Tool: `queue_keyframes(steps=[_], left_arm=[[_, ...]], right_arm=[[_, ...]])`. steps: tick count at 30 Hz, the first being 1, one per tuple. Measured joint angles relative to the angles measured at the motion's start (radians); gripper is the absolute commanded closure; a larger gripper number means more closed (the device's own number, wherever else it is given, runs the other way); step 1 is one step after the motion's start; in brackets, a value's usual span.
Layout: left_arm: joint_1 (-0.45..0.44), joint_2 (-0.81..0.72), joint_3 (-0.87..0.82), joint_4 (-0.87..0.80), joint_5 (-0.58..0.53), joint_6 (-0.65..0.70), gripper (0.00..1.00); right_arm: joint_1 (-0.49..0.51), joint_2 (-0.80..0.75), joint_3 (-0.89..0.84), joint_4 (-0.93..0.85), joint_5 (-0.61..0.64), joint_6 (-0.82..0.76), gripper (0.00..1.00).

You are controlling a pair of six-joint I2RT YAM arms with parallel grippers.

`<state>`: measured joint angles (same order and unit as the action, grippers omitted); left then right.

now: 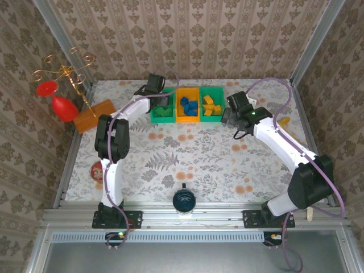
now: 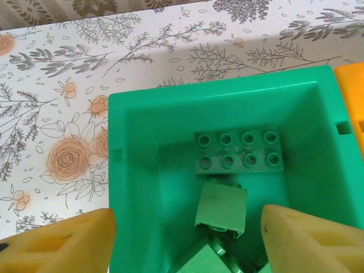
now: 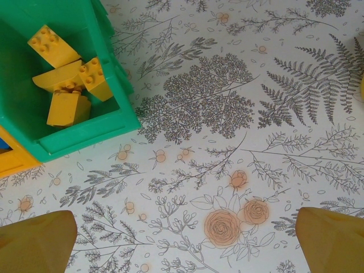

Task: Sort the legos into containers by color
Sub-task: Place the lego in the container, then reset both arms

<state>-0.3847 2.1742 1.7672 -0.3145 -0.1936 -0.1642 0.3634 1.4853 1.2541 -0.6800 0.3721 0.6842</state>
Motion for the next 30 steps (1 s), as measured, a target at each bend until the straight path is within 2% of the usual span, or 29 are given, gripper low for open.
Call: queue_keyframes(steps=[6,12,20,30], left_arm=[[0.0,-0.016,-0.013,0.002,0.004,0.0,0.17],[0.0,-0.093,-0.089,0.014,0.011,-0.008,0.0],[-0.001,-0.25,-0.26,0.067,0.009,-0.025,0.0],[-0.001,-0.505,-0.536,0.17,-0.048,-0.026,0.0]], right_arm=[[0.0,-0.021,-0.006,0.0,0.017,-0.001,0.0],[0.0,-0.034,-0.023,0.0,0.039,-0.011,0.0],[0.0,-0.095,-0.083,0.025,0.085,-0.034,0.0],[-0.008,-0.178,-0.168,0.092,0.153,-0.084,0.0]])
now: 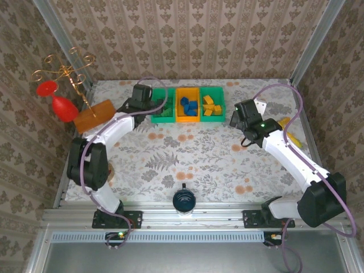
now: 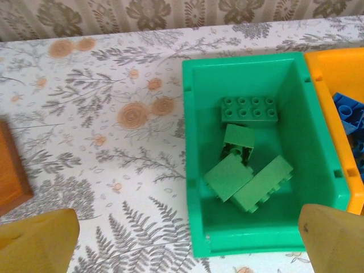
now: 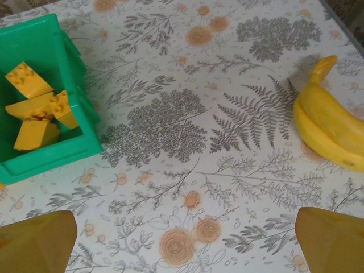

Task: Sort the legos into containers by color
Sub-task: Reset both arms

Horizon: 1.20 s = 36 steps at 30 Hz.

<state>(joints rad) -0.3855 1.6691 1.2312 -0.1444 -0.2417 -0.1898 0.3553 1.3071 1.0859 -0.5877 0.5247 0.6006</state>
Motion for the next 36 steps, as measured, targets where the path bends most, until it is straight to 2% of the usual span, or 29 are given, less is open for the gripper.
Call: queue_keyframes(steps=[9,16,19,24,28,36], left_arm=[[0.002,-0.295,-0.315,0.095,-0.103,0.008,0.0],[0.028,-0.548,-0.583,0.23,-0.186,0.053,0.0],[0.055,-0.6,-0.675,0.291,-0.2,0.075,0.0],[0.124,-0.613,-0.782,0.394,-0.2,0.111,0.0],[0.19,-0.602,-0.866,0.526,-0.16,0.151,0.0],[0.265,-0.411,-0.996,0.895,-0.034,0.267,0.0]], right_arm=[[-0.006,-0.05,-0.116,0.101,0.07,-0.077,0.0],[-0.007,-0.087,-0.249,0.267,0.108,-0.188,0.0],[-0.007,-0.104,-0.322,0.358,0.116,-0.241,0.0],[-0.007,-0.125,-0.415,0.503,0.127,-0.327,0.0],[-0.007,-0.127,-0.454,0.597,0.127,-0.38,0.0],[-0.02,-0.093,-0.475,0.715,0.13,-0.444,0.0]])
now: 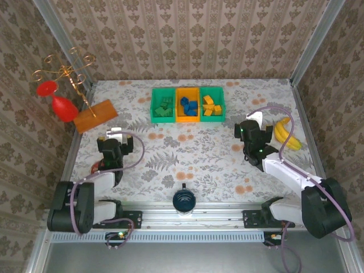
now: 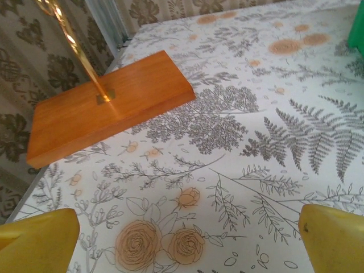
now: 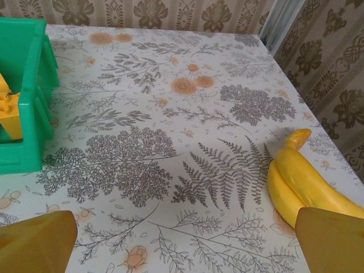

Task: Sort the legos into containers by color
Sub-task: Reset both arms

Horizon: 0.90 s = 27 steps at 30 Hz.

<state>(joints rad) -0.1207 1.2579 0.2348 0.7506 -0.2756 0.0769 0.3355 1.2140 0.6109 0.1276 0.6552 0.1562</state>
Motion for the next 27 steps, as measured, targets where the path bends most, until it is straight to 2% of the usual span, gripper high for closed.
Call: queue_keyframes(steps=[11,15,19,27], left_arm=[[0.071,0.273,0.014,0.306,0.206,0.014,0.0],[0.096,0.305,0.063,0.262,0.315,0.015,0.0],[0.171,0.304,0.124,0.248,0.452,0.01,0.0],[0.187,0.305,0.126,0.24,0.549,0.006,0.0]], right_arm=[[-0.057,0.021,-0.071,0.189,-0.027,-0.069,0.0],[-0.092,0.02,-0.118,0.266,-0.066,-0.086,0.0],[-0.15,0.016,-0.17,0.346,-0.145,-0.1,0.0],[-0.215,0.081,-0.19,0.489,-0.289,-0.128,0.0]])
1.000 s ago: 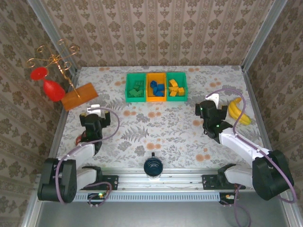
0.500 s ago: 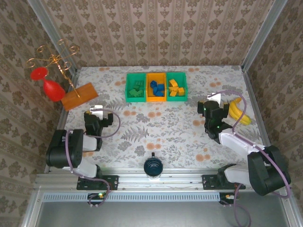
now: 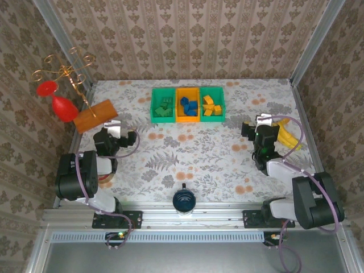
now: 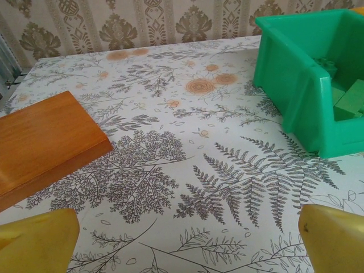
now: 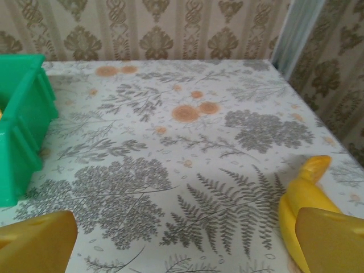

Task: Sort the legos into containers by color
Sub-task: Reset both arms

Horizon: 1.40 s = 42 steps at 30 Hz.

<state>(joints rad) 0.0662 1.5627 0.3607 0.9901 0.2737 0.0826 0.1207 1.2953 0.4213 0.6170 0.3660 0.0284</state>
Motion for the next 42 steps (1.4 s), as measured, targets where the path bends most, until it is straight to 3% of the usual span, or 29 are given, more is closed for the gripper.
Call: queue_keyframes(steps=[12,23,42], left_arm=[[0.0,0.0,0.0,-0.003,0.019,0.0,0.0],[0.0,0.0,0.0,-0.003,0.019,0.0,0.0],[0.0,0.0,0.0,-0.003,0.019,0.0,0.0]], right_arm=[[-0.075,0.222,-0.014,0.174,-0.164,0.004,0.0],[-0.116,0.227,-0.017,0.196,-0.34,0.003,0.0],[-0.116,0.227,-0.017,0.196,-0.375,0.003,0.0]])
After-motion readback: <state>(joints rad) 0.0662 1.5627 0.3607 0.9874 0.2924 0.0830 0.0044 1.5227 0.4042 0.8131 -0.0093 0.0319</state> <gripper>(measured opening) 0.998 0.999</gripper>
